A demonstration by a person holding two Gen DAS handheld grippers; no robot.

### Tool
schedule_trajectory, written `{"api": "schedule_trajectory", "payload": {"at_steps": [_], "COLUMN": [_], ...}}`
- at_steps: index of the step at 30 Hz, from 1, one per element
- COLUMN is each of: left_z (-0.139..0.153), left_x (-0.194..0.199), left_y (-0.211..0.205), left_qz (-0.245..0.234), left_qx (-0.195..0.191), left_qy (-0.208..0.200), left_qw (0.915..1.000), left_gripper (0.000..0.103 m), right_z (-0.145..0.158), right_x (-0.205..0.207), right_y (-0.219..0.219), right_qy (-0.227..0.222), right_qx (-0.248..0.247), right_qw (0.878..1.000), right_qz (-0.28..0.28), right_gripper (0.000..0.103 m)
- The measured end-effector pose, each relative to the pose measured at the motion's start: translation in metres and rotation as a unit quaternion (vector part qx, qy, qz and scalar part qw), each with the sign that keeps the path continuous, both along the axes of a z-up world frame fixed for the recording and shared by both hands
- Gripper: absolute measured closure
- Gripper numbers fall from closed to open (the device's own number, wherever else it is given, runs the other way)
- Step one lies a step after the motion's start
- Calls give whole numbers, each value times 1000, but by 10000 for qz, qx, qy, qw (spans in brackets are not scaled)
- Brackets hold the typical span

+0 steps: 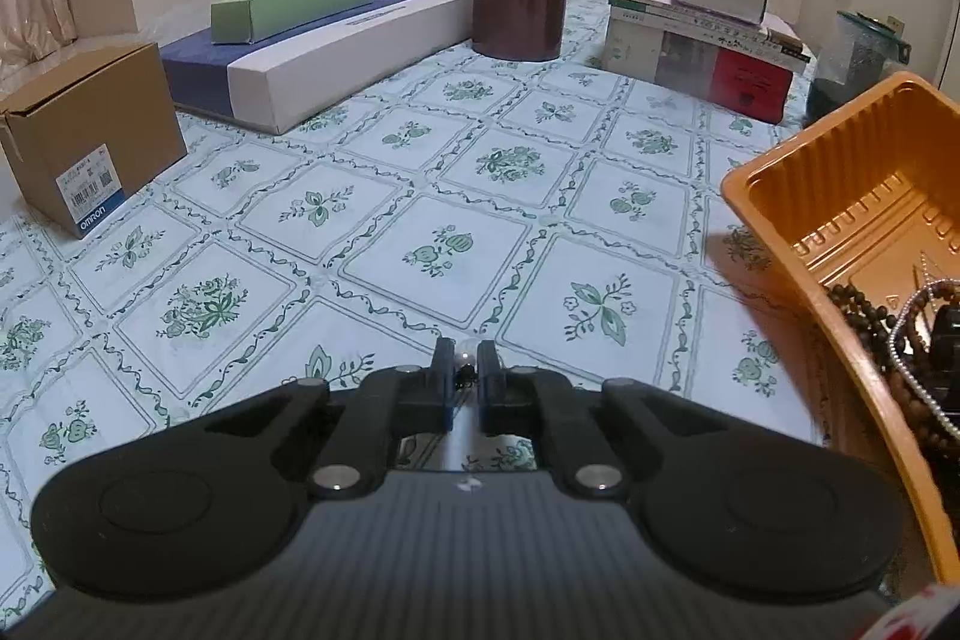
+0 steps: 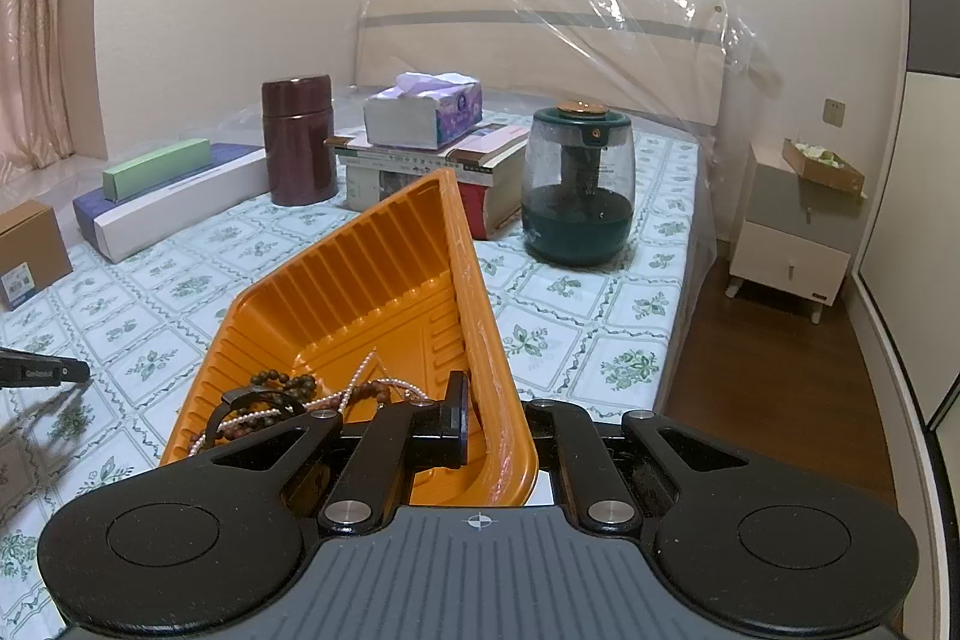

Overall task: Organize jewelry
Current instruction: 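Grasp the remaining small earring on the cloth with the left tool, then carry the earring into the tray and open the left tool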

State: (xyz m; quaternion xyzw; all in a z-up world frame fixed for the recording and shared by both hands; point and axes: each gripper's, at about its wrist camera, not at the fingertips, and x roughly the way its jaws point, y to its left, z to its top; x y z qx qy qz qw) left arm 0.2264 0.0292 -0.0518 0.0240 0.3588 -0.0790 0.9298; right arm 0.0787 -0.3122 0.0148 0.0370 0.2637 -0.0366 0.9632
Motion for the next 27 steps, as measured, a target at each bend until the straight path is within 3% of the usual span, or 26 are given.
{"api": "schedule_trajectory", "payload": {"at_steps": [16, 27], "left_z": [34, 74], "left_x": [-30, -77], "left_y": [-1, -23], "left_qz": [-156, -522], "left_qx": [-210, -461], "left_qy": [-226, -598], "left_qw": [9994, 9958], "left_gripper": [97, 97], "right_z": [3, 4], "right_x": [0, -2], "right_y": [2, 1], "right_qy": [-60, -99], "right_qx": [34, 101], "right_qw": [10000, 9999], "right_qz": [40, 37], "right_gripper": [95, 95]}}
